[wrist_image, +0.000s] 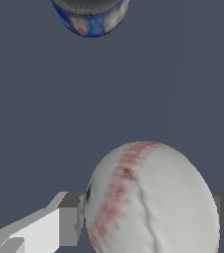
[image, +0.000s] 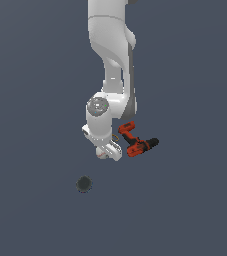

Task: Pick up a designated object from a clutter of objects.

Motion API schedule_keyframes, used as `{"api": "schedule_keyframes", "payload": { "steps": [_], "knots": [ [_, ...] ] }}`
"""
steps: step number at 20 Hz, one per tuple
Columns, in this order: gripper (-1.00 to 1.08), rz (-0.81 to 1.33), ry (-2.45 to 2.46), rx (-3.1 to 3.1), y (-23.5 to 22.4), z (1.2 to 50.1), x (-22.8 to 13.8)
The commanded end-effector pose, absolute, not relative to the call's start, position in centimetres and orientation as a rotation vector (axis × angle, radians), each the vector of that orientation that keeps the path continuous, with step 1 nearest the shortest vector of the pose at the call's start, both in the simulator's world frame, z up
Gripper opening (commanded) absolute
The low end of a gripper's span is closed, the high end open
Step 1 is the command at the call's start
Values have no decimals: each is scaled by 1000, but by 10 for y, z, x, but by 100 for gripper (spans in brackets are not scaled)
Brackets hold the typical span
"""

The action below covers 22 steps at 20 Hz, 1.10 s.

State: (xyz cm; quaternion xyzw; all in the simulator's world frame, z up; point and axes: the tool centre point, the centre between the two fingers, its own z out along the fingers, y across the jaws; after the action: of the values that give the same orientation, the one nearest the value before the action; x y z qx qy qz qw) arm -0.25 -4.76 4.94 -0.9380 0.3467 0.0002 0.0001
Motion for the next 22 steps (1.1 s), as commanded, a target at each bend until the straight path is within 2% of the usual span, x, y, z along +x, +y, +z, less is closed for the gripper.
{"api": "schedule_keyframes", "payload": {
  "steps": [1, 11, 22],
  "knots": [
    [-100, -2, 1089, -2946, -48, 53, -2],
    [-100, -2, 1089, -2946, -53, 99, -7],
    [-100, -1, 1090, -2945, -66, 206, -17]
  ]
}}
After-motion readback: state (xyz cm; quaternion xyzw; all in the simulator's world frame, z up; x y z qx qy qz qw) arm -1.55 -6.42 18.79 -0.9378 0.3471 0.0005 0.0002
